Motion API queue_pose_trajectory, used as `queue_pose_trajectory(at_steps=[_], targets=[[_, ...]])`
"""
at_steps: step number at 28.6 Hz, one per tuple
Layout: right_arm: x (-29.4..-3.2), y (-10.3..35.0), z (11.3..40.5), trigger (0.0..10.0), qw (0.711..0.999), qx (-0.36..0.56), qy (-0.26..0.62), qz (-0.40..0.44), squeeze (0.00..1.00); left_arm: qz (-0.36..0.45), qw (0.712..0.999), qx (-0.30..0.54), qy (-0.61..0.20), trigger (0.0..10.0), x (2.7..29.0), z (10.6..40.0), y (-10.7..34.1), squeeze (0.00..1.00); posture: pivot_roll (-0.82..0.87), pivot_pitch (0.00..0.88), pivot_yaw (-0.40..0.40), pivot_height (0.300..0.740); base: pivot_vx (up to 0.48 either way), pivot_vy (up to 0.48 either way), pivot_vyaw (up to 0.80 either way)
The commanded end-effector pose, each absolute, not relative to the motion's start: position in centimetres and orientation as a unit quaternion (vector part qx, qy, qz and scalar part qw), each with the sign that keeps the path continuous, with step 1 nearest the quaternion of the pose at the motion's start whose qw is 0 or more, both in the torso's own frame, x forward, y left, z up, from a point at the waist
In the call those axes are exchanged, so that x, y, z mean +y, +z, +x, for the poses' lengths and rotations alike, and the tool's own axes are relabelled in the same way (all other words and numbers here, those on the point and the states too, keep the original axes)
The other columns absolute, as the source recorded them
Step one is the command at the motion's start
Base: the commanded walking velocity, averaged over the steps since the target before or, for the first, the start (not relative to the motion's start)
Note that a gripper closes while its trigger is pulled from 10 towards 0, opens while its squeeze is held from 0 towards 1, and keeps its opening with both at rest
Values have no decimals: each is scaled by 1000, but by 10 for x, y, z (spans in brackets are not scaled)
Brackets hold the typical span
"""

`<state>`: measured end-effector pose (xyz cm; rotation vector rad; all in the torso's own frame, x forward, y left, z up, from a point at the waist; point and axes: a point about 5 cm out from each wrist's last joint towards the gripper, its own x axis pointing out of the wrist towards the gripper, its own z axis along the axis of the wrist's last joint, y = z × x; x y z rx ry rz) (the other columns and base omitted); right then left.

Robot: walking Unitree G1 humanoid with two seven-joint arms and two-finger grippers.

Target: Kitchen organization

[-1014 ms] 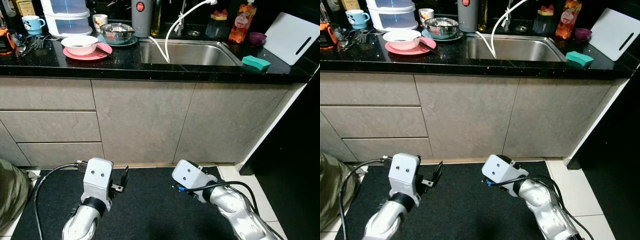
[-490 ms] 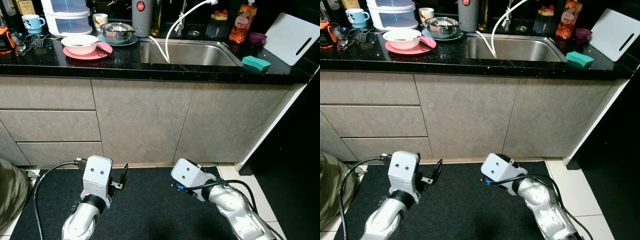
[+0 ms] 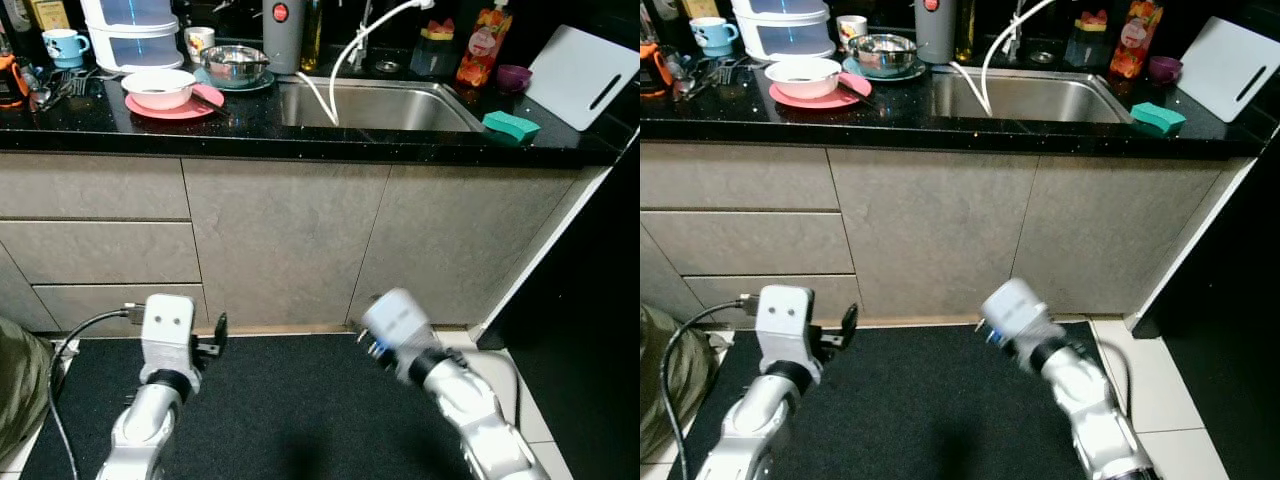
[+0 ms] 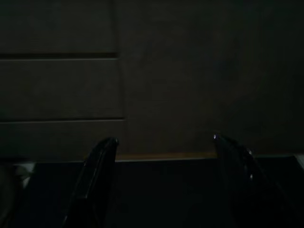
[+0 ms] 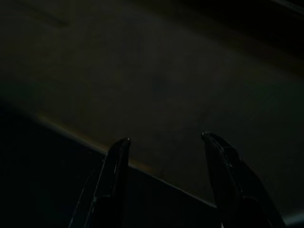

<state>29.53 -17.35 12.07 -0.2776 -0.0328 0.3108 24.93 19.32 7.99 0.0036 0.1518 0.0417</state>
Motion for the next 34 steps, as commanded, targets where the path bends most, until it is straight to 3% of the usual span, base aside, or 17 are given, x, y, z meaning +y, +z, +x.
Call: queue_pose_trajectory(at_steps=[1, 8, 18, 22, 25, 30, 34], targets=[[-202, 125, 305, 10000, 992, 3, 88, -91, 0, 4, 996, 83, 37, 10000, 204, 254, 77, 0, 53, 0, -28, 740, 0, 0, 0], [-219, 135, 314, 10000, 996, 8, 67, -59, 0, 9, 996, 70, 56, 10000, 217, 257, 80, 0, 55, 0, -40, 740, 0, 0, 0], [-211, 115, 312, 10000, 997, 35, 68, -9, 0, 14, 990, 98, 95, 10000, 238, 235, 55, 0, 68, 0, -46, 740, 0, 0, 0], [-235, 79, 296, 10000, 995, 91, 19, 20, 0, 21, 984, 149, 90, 10000, 243, 213, 25, 0, 60, 0, -55, 740, 0, 0, 0], [-249, 77, 294, 10000, 995, 93, -6, 34, 0, 22, 981, 166, 97, 10000, 245, 201, 14, 0, 52, 0, -62, 740, 0, 0, 0], [-262, 85, 296, 10000, 996, 79, -20, 45, 0, 29, 986, 137, 86, 10000, 235, 205, 25, 0, 62, 0, -56, 740, 0, 0, 0], [-261, 98, 307, 10000, 997, 54, -27, 48, 0, 42, 993, 96, 46, 10000, 230, 228, 49, 0, 61, 0, -18, 740, 0, 0, 0]])
